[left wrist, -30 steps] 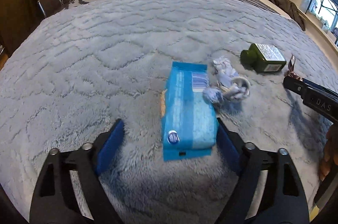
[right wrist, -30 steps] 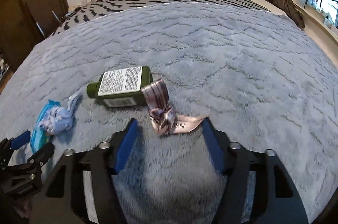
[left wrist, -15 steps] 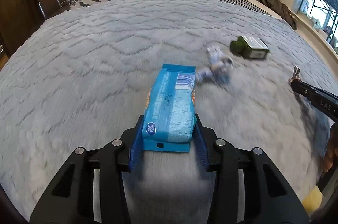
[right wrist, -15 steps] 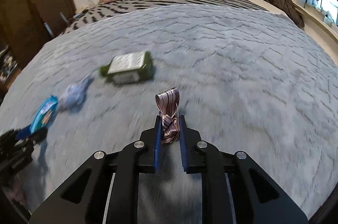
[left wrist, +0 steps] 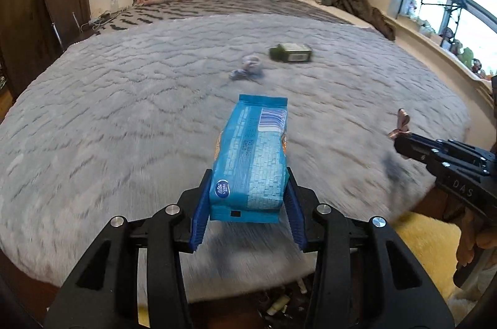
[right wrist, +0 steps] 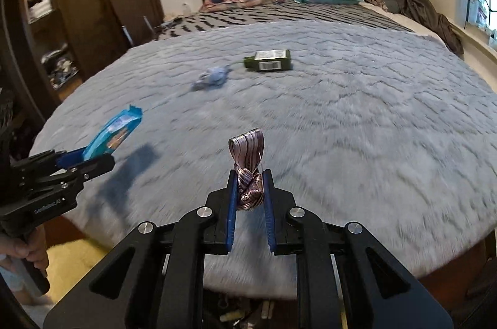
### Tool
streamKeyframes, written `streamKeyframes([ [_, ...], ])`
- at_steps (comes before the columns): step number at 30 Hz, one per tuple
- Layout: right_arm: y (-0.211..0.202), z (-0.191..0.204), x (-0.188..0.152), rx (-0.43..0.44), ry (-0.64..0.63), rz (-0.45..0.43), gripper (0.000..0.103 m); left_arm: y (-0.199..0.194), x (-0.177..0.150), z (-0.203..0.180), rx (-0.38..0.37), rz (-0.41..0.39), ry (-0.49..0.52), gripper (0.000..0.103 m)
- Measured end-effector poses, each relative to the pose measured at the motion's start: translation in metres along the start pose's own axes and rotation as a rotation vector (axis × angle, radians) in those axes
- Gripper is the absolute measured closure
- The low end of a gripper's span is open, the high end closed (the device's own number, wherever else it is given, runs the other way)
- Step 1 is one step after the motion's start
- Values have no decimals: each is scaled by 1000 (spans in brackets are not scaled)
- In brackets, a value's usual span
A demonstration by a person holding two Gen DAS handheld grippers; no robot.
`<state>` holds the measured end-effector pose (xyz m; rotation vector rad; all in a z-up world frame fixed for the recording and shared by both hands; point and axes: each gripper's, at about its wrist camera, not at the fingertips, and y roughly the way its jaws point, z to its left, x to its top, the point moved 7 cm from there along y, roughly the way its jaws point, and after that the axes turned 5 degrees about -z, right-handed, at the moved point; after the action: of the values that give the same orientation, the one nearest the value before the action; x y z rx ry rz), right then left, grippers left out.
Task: Collect trash
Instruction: 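Lower the wipes pack and ribbon into the bin and open both grippers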
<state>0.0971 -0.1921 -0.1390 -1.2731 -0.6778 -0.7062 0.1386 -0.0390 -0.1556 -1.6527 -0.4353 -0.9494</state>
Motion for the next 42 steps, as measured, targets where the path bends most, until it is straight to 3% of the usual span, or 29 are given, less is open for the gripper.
streamKeyframes([
  [6, -34, 9, -32, 30, 15, 23, 86, -38, -39, -24, -48, 0, 11, 62],
  [13, -37, 16, -76, 32, 21, 121, 86, -44, -96, -37, -65, 86, 11, 62],
  [20, -16, 17, -132, 44, 44, 270, 86, -26, -146, -48, -99, 213, 22, 62],
  [32, 25, 22, -198, 56, 69, 458, 86, 37, -220, -62, -145, 454, 6, 62],
  [42, 40, 18, -223, 57, 115, 539, 83, 57, -247, -54, -150, 537, -35, 61],
])
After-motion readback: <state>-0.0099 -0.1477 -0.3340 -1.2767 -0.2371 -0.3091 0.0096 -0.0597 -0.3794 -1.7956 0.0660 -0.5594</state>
